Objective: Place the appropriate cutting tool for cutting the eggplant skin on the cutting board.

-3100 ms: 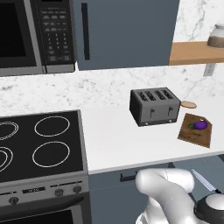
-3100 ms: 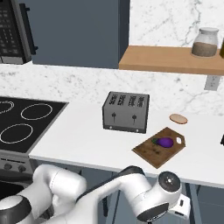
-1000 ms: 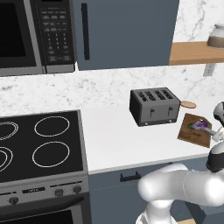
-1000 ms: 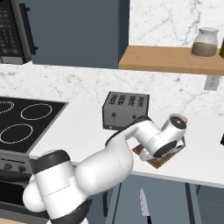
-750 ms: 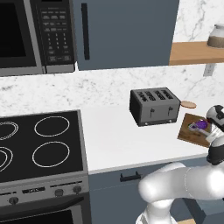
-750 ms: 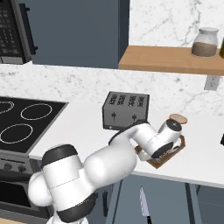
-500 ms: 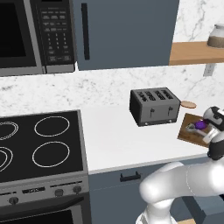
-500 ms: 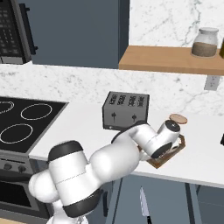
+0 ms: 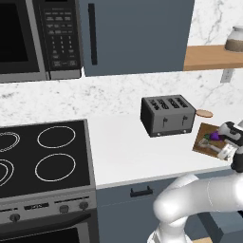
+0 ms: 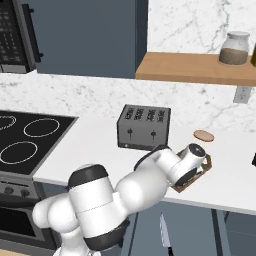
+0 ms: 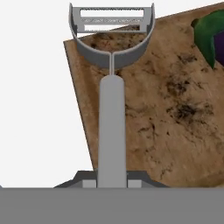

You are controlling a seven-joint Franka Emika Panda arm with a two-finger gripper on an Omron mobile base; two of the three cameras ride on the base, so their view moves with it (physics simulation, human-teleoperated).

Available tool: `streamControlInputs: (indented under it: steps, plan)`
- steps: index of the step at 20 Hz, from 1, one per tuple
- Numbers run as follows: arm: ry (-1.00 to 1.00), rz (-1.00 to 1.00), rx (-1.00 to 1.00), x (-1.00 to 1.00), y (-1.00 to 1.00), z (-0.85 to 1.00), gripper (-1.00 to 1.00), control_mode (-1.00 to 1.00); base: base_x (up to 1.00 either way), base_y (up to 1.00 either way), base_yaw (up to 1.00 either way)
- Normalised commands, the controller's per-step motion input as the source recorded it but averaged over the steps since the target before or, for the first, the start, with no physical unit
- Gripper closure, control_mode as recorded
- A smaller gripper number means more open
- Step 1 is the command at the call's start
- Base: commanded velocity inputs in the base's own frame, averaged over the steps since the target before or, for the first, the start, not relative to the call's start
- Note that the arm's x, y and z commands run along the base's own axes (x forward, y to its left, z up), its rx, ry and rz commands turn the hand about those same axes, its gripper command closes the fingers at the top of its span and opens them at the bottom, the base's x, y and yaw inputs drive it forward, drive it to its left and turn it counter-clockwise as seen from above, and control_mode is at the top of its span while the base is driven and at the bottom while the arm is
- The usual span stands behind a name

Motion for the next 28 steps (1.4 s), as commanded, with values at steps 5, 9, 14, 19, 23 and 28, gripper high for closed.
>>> streamControlInputs:
  steps: [5,9,14,19,23,28]
  plan:
    - [0.00,0.00,0.00,0.37,0.00,0.00,1.00,-1.00,0.00,0.00,0.00]
    - [0.00,0.00,0.00,0.40,-0.04,0.00,1.00,-1.00,0.00,0.00,0.00]
    - [0.00,0.00,0.00,0.25,0.00,-0.15,1.00,-1.00,0.00,0.00,0.00]
    - [0.00,0.00,0.00,0.15,-0.02,-0.26,1.00,-1.00,0.00,0.00,0.00]
    - [0.00,0.00,0.00,0.06,-0.01,-0.35,1.00,-1.00,0.00,0.00,0.00]
    - [0.00,0.00,0.00,0.00,0.00,-0.31,1.00,-1.00,0.00,0.00,0.00]
